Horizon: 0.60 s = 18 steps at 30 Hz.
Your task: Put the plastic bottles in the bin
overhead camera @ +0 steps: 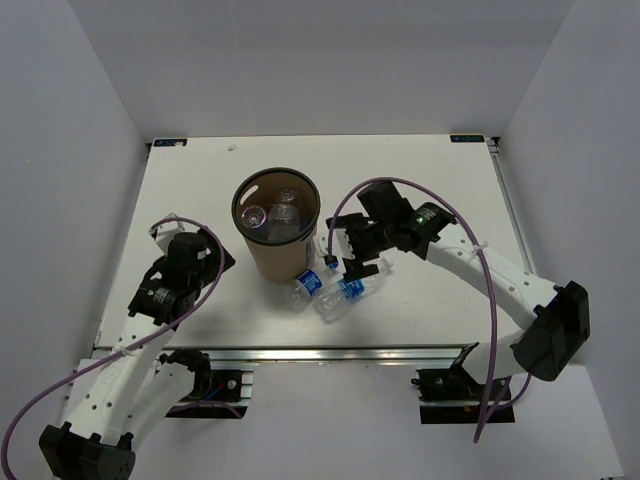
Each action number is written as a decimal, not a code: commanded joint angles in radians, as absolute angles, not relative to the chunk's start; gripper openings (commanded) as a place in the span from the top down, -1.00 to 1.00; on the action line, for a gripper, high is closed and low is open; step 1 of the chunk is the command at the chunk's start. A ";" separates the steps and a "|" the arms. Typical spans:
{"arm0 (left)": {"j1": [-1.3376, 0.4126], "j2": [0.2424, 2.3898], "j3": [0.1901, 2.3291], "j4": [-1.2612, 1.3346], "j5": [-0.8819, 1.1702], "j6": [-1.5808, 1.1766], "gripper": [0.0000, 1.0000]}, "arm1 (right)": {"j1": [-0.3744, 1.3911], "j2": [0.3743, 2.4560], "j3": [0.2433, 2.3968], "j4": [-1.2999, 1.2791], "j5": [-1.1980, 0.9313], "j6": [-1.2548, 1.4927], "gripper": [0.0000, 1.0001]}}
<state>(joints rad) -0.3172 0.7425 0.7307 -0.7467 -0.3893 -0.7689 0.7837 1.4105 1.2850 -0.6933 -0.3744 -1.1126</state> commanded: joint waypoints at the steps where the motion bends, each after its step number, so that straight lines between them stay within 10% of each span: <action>1: -0.319 0.730 0.784 -0.781 -0.445 -0.784 -0.96 | 0.758 1.434 1.307 -1.003 -0.429 -1.428 -0.79; 18: -0.318 0.804 0.911 -0.865 -0.584 -0.804 -0.97 | 0.747 1.589 1.094 -0.729 -0.428 -1.482 -0.77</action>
<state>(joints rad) -0.3172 0.7872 0.8711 -0.8604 -0.5503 -0.7990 0.7483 1.5459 1.0969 -0.8425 -0.3977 -1.4952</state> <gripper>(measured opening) 0.984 0.891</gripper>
